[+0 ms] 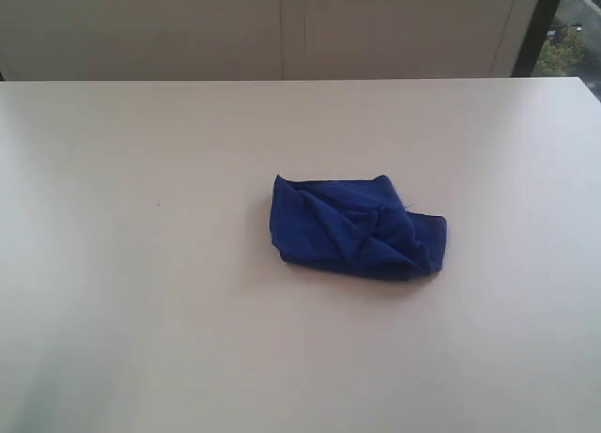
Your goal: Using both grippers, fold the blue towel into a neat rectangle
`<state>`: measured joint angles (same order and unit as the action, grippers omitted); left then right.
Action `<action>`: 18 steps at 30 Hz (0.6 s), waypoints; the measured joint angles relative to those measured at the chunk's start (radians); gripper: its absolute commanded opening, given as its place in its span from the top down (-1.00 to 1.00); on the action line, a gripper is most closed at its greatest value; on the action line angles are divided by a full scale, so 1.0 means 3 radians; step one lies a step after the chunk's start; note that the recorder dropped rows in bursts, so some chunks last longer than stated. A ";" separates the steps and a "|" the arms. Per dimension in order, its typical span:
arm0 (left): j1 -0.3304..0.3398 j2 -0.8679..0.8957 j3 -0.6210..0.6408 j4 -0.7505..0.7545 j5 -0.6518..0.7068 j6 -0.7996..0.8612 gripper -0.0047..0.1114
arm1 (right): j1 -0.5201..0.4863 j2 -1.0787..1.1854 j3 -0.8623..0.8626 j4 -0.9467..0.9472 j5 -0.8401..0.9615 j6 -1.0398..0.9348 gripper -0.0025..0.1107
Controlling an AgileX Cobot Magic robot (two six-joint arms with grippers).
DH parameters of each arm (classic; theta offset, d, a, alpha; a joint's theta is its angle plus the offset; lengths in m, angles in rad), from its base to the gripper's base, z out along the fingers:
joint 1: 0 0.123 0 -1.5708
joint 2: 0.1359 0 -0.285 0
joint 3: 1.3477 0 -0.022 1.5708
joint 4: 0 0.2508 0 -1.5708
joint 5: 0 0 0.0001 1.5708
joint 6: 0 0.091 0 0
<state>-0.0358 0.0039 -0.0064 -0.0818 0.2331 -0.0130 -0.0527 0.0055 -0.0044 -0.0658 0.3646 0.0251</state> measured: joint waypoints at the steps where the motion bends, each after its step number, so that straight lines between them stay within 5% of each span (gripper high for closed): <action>1: 0.0000 0.0000 0.0000 0.0000 0.0000 0.0000 0.92 | 0.0000 0.0000 0.0000 0.0000 0.0000 0.0000 0.96; 18: 0.0000 0.0000 0.0000 0.0000 0.0000 0.0000 0.92 | 0.0000 0.0000 0.0000 0.0000 -0.0407 0.0000 0.96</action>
<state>-0.0358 0.0039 -0.0064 -0.0818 0.2331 -0.0130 -0.0527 0.0055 -0.0044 -0.0658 0.2426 0.0251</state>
